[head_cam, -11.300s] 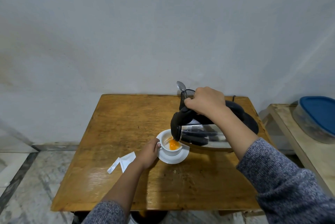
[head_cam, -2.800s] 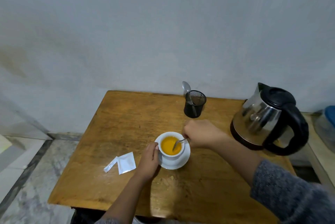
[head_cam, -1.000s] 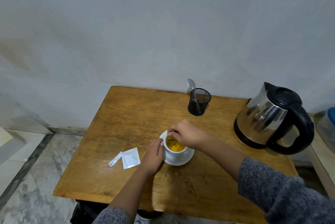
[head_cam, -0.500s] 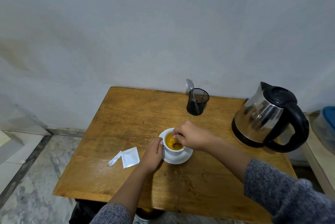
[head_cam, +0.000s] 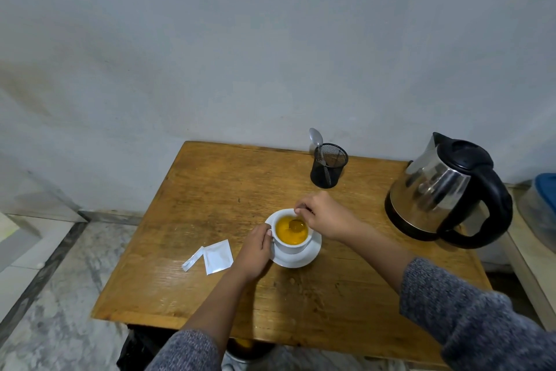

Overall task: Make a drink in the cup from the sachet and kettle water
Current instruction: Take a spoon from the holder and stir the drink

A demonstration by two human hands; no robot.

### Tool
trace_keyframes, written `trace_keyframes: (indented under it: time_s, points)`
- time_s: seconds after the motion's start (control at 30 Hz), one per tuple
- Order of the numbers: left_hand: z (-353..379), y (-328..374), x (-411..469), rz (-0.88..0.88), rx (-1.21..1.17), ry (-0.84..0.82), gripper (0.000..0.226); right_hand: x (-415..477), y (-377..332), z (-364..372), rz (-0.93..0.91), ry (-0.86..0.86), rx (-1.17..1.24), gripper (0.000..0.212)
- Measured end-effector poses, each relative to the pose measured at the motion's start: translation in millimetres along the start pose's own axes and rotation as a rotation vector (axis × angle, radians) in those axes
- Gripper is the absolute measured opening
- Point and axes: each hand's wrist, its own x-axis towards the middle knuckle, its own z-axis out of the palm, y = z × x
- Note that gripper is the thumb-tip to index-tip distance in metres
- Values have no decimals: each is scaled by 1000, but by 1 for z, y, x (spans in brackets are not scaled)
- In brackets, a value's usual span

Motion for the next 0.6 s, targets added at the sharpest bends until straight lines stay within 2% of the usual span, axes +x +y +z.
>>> trace_keyframes:
  time_s: [0.23, 0.6]
  points:
    - [-1, 5, -2, -18, -8, -5, 23, -7, -8, 5, -43, -68, -24, 26]
    - [-1, 4, -2, -30, 0, -2, 26, 7, -11, 10, -16, 24, -25, 27]
